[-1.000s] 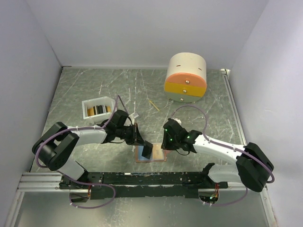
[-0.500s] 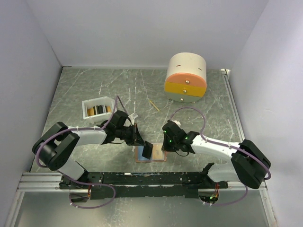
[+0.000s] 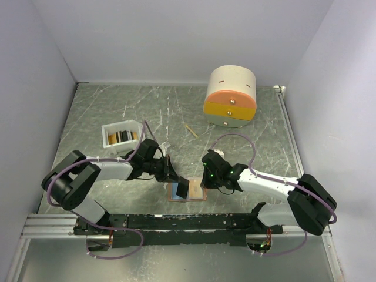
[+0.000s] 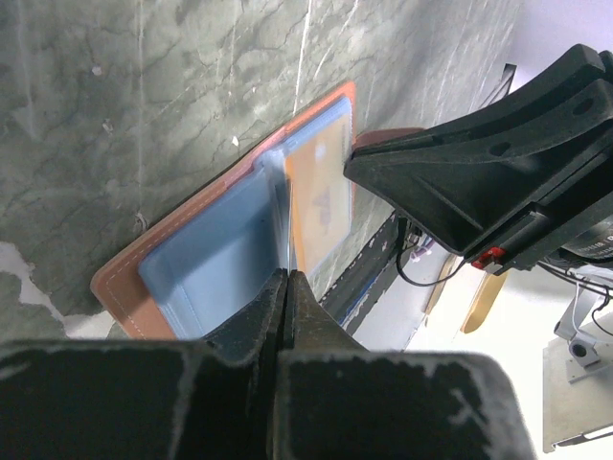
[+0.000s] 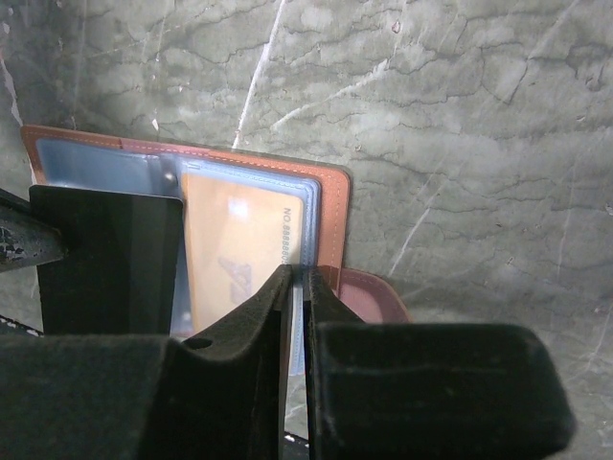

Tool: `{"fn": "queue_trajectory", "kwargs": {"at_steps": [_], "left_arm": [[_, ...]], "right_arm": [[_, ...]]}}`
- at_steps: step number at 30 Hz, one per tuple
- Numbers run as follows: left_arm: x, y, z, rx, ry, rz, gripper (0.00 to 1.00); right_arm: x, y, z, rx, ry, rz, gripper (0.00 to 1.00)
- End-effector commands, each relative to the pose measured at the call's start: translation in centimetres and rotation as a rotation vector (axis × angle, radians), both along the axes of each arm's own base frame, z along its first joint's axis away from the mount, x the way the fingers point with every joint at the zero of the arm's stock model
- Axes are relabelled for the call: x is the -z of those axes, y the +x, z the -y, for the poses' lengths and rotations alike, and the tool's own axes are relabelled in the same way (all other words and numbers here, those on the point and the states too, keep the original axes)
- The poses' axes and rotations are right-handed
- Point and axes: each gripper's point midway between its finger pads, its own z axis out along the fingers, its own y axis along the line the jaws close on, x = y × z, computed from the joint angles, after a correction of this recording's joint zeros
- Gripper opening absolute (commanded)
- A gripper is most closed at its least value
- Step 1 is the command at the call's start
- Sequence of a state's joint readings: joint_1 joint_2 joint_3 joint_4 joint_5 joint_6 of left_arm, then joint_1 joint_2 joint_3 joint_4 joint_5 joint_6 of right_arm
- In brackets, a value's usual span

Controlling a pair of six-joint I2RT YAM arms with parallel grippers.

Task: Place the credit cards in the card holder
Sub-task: Insert the credit card into the card holder.

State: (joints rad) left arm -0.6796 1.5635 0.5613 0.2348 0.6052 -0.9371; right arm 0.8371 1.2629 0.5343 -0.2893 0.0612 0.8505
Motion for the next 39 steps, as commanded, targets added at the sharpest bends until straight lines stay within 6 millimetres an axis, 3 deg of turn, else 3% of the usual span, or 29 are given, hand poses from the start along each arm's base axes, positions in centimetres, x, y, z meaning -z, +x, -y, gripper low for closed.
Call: {"fn": "queue_trajectory", "kwargs": {"at_steps": [1, 25, 39], "left_arm": [[0.1, 0.1, 0.2, -0.007, -0.016, 0.003, 0.07], [2.7, 0.6, -0.3, -0.082, 0.019, -0.012, 0.07], [4.1, 0.7, 0.1, -0.125, 0.026, 0.013, 0.07]], "right_arm": [[1.5, -0.9, 1.5, 0.009, -0.063, -0.025, 0.08], [1.8, -1.7, 1.6, 0.005, -0.058, -0.046, 0.07], [2.2, -2.9, 0.5, 0.04, 0.059, -0.09, 0.07]]}}
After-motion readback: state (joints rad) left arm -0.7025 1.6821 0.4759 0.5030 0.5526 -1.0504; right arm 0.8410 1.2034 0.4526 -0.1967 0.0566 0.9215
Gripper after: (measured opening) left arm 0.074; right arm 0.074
